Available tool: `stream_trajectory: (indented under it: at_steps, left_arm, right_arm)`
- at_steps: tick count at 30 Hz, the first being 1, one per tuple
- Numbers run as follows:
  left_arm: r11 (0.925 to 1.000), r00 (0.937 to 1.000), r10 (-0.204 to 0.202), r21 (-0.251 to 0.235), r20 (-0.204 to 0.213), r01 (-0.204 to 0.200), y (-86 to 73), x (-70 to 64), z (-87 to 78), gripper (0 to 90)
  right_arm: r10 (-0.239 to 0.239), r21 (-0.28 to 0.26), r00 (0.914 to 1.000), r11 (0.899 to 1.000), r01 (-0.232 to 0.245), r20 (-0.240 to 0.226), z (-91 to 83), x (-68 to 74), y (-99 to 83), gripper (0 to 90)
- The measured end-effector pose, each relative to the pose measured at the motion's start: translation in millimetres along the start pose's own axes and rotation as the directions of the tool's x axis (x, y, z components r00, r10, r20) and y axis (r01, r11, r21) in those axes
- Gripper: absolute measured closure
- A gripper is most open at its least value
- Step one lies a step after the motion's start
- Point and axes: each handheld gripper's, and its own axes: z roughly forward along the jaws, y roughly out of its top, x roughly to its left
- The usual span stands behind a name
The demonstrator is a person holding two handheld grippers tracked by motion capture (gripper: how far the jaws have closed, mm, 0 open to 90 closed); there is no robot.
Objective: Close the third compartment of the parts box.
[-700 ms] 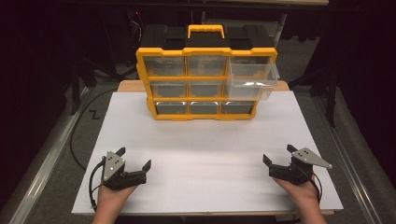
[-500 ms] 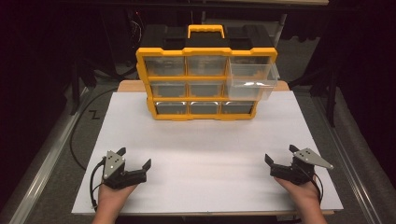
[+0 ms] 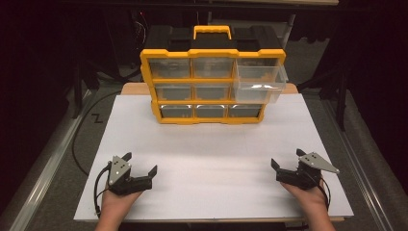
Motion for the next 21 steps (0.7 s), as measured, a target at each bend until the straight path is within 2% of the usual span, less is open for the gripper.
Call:
stream_trajectory:
  at_steps: [11,21]
  left_arm:
    - [1.0000,0.9999,-0.006,0.007,0.009,0.005,0.3,0.0,1.9,0.3]
    - [0.9999,0.9999,0.007,0.011,0.011,-0.007,0.5,-2.3,5.4,0.3]
  right_arm:
    - [-0.013,0.000,0.9998,1.000,0.013,-0.013,13.8,14.8,7.5,0.7]
    - [-0.050,-0.007,0.9970,0.999,0.050,-0.059,32.6,43.2,20.0,0.7]
